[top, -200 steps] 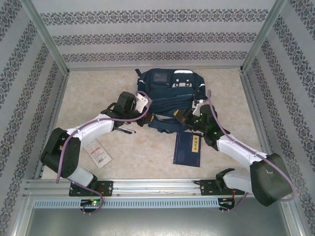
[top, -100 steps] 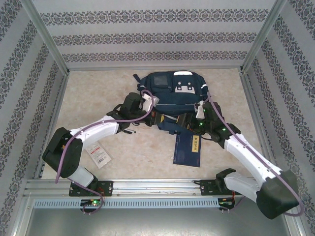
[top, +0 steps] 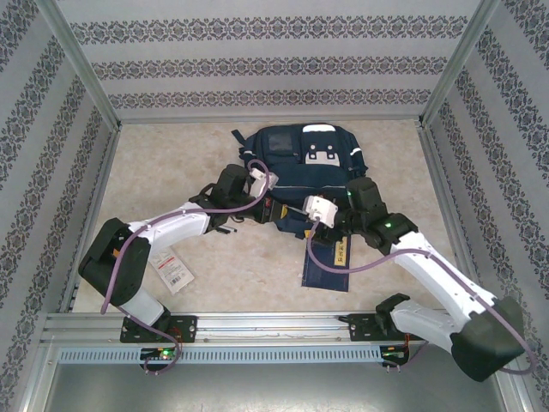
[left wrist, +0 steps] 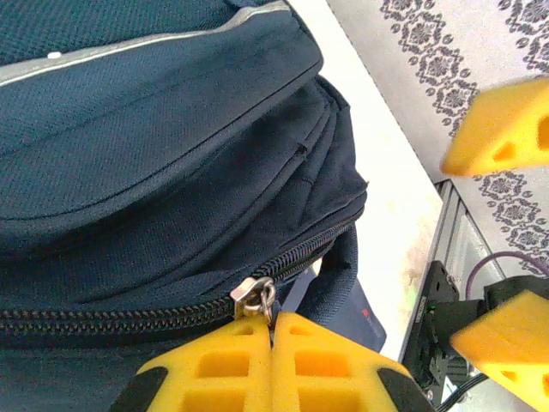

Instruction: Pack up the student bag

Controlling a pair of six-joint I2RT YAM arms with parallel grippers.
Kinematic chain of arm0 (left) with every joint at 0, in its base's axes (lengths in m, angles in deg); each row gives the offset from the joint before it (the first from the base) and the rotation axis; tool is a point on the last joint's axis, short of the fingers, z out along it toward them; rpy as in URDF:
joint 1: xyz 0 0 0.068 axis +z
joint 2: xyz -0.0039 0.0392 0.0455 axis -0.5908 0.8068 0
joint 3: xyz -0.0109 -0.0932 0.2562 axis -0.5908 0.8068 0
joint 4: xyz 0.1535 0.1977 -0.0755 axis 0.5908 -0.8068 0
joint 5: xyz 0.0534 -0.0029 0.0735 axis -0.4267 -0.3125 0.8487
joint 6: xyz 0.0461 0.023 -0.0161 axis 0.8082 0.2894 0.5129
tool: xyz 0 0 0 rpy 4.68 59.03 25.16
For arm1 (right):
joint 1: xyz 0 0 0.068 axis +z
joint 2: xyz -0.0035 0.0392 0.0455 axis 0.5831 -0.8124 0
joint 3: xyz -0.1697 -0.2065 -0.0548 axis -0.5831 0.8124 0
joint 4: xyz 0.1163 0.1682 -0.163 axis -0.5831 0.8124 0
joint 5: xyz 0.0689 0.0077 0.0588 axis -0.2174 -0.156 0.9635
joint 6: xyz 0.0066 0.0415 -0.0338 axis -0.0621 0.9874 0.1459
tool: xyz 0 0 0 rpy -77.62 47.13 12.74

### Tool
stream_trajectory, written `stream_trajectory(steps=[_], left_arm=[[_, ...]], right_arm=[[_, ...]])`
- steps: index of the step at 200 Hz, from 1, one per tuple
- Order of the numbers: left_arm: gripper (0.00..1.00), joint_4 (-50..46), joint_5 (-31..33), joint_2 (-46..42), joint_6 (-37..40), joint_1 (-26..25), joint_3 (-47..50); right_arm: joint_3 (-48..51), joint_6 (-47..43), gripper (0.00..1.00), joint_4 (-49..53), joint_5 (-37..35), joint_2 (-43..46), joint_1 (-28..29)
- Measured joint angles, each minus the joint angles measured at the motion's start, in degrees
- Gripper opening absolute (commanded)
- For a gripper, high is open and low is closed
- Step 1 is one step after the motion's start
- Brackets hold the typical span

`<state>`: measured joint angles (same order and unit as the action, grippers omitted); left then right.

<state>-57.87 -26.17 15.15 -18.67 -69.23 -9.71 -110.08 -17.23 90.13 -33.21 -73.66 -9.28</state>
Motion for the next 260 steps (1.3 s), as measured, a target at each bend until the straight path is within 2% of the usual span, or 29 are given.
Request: stream_trajectory(steps=[25, 54, 60, 84, 115, 135, 174, 191, 202, 219, 225, 260], left_arm=[[0.0, 0.0, 0.0, 0.0, 0.02, 0.0, 0.59], [0.0, 0.26, 0.0, 0.0, -0.02, 0.0, 0.81], [0.0, 0.37, 0.02, 0.0, -0.04, 0.0, 0.87], [0.0, 0.39, 0.61, 0.0, -0.02, 0.02, 1.4], [0.0, -0.11, 1.81, -0.02, 1.25, 0.85, 1.46], [0.0, -1.9, 4.15, -0.2, 3.67, 2.62, 1.46], [0.0, -6.54, 11.43, -0.26, 12.15, 6.12, -0.61], [0.0, -7.87, 10.99, 0.37, 13.9, 7.21, -2.89], [0.18, -8.28, 8.7, 1.07, 13.81, 7.96, -4.7], [0.34, -7.06, 4.48, 1.18, 8.41, 8.2, -5.97], [0.37, -6.4, 3.39, 0.83, 5.79, 7.93, -5.77], [0.33, -3.82, 1.31, -4.35, -13.0, 4.61, -0.44]], right_arm=[[-0.74, -6.62, 0.76, -1.29, -0.35, -6.43, 0.02], [-1.46, -9.75, 0.72, -3.65, -1.97, -13.11, 1.14], [-1.68, -10.01, 0.67, -3.98, -2.34, -14.27, 1.44], [-2.05, -11.69, 0.32, -5.64, -4.66, -17.53, 2.38], [-1.29, -14.95, 0.12, -8.09, -7.56, -17.16, 2.64], [1.49, -17.22, 0.03, -10.08, -8.02, -14.97, 2.47], [4.2, -19.76, 0.02, -9.92, -8.9, -12.52, 1.44], [4.2, -19.8, 0.02, -9.94, -8.76, -11.85, 0.94], [4.2, -19.56, 0.02, -9.94, -8.52, -11.37, 0.35], [4.2, -19.28, 0.02, -9.99, -8.13, -10.99, -0.09], [4.2, -19.06, 0.02, -9.97, -7.8, -10.99, -0.31], [4.2, -16.85, 0.03, -10.25, -5.25, -10.99, -0.81]])
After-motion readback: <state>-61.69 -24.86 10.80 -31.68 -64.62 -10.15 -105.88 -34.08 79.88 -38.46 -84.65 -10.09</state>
